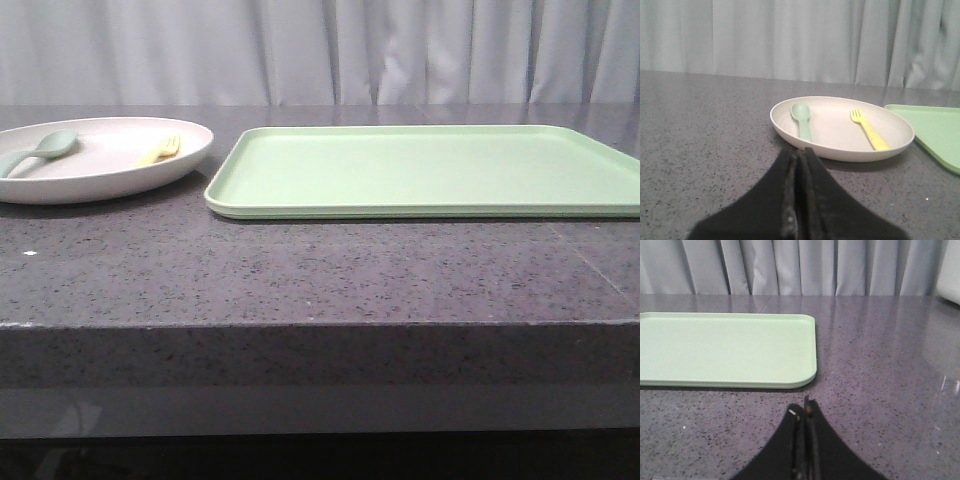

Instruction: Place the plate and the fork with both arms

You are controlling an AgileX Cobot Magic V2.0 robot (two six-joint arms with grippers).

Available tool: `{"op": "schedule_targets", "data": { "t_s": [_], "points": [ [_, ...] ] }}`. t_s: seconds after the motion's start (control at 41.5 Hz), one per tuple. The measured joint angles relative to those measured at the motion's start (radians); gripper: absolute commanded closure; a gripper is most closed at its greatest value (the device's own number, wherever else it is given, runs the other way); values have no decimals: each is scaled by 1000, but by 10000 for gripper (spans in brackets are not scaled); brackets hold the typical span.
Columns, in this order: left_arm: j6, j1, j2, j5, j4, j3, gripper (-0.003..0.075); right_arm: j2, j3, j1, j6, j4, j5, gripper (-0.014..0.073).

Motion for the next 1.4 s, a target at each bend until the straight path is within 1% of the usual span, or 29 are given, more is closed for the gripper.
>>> {"op": "schedule_targets", "data": {
  "t_s": [0.338, 0.434, 0.531, 0.675, 0.844, 0.917, 1.013, 1.086, 1.206, 1.399],
  "points": [
    [0, 0, 0, -2, 0, -2, 741, 0, 0, 0, 0, 0, 0, 661],
    [0, 0, 0, 24, 0, -29, 741, 0, -16, 0, 0, 0, 5, 661],
    [0, 0, 0, 79, 0, -118, 741, 0, -82, 0, 0, 0, 30, 661],
    [0, 0, 41, 177, 0, -318, 741, 16, -243, 0, 0, 0, 122, 661],
    [0, 0, 194, 338, 0, -546, 741, 147, -428, 0, 0, 0, 234, 661],
    [0, 0, 277, 427, 2, -634, 741, 218, -499, 0, 0, 0, 288, 661],
    [0, 0, 366, 514, 12, -725, 741, 312, -567, 0, 0, 0, 349, 661],
    [0, 0, 421, 545, 12, -754, 741, 367, -601, 0, 0, 0, 375, 661],
    [0, 0, 480, 559, 12, -762, 741, 447, -616, 0, 0, 0, 388, 661],
    [0, 0, 522, 565, 12, -762, 741, 523, -616, 0, 0, 0, 397, 661]
  ]
}}
